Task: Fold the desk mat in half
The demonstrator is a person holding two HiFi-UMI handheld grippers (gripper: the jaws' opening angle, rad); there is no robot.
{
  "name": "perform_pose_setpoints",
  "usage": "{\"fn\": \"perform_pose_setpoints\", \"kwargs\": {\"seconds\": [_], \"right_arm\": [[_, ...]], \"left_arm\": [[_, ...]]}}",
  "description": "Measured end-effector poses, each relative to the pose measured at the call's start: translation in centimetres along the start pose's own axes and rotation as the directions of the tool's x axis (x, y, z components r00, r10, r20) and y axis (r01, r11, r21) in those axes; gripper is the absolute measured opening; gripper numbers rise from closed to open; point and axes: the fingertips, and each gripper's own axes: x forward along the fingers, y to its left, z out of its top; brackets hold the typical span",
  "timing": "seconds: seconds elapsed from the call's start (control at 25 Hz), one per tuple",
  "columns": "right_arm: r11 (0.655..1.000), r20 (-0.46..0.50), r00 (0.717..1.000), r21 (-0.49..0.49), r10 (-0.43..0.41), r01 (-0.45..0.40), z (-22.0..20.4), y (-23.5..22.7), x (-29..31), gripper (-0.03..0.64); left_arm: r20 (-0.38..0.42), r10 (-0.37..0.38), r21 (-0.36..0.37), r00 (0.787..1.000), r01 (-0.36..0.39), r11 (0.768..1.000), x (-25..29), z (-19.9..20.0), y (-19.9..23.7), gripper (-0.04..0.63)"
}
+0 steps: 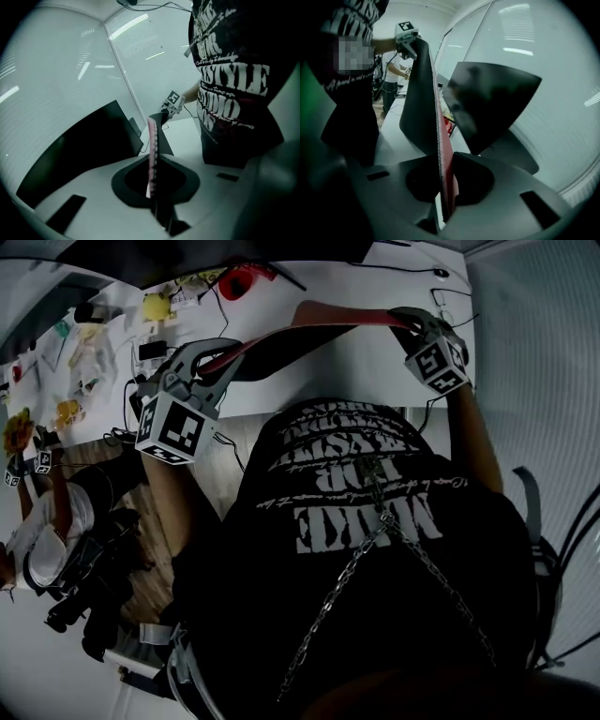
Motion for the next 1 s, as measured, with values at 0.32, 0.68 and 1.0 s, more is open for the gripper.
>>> {"fn": "perform_pose_setpoints", "kwargs": {"seconds": [0.32, 0.68, 1.0], "right_arm": [[0.976, -0.032, 0.975, 0.001, -0.219, 0.219, 3.3, -5.3, -12.0, 0.017], [0.930, -0.242, 0.929, 0.311, 0.279, -0.198, -8.4, 13.5, -4.4, 0.017], [0.862, -0.325, 0.843, 0.428, 0.428, -0.273, -13.9, 17.7, 2.1, 0.017]], "left_arm": [[0.058, 0.018, 0.101, 0.998, -0.024, 0.995, 2.7, 1.3, 2.1, 0.025], [-0.057, -0.410, -0.549, 0.910, 0.314, 0.774, 9.9, -12.9, -12.1, 0.025], [-0.117, -0.534, -0.809, 0.837, 0.232, 0.541, 14.8, -20.0, -17.7, 0.025]]}}
